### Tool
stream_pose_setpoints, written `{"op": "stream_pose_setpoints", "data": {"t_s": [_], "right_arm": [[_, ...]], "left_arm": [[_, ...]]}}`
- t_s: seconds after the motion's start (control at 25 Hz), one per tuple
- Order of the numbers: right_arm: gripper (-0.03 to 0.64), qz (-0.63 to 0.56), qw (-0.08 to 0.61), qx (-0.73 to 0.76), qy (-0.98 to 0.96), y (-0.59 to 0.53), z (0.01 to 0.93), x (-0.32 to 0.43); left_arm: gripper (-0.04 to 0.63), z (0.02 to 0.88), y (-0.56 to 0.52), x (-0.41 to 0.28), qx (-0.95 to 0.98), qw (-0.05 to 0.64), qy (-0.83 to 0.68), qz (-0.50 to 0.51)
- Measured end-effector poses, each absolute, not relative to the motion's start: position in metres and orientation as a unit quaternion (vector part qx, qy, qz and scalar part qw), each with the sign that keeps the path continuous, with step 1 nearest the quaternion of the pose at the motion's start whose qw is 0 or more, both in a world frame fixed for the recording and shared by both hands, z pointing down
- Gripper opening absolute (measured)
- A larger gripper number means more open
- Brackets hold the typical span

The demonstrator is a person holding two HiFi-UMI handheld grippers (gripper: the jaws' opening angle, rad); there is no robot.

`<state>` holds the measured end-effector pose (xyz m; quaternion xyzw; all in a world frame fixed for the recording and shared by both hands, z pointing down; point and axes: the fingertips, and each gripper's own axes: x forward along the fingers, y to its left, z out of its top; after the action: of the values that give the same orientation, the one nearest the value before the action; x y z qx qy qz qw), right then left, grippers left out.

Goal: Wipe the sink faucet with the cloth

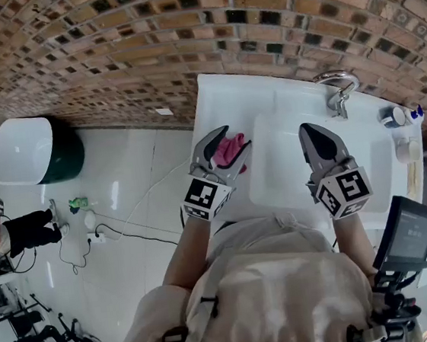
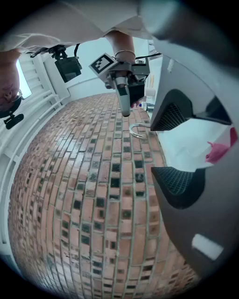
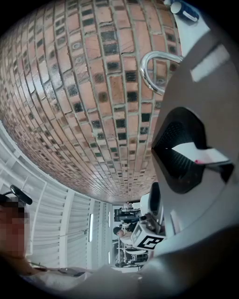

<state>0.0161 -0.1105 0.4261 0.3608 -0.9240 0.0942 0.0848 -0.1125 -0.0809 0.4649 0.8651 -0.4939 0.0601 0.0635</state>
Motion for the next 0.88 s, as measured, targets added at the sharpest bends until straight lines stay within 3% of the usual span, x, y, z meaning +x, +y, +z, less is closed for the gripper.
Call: {"op": "stream_pose_setpoints", "data": {"t_s": [0.48,0.88], "right_arm": [[-0.011,0.116,0.109,0.362,-0.918,-0.102,0.457,-0.006],[-0.011,0.148,0.128,0.376,-0.906,-0.104,0.486,0.004]], "left_arm": [[0.301,0.610,-0.064,-0.146,0.844,0.171,-0.467,0.198],[0.316,0.686,-0.078,-0.148,0.819,0.220,-0.454,0.272]]}}
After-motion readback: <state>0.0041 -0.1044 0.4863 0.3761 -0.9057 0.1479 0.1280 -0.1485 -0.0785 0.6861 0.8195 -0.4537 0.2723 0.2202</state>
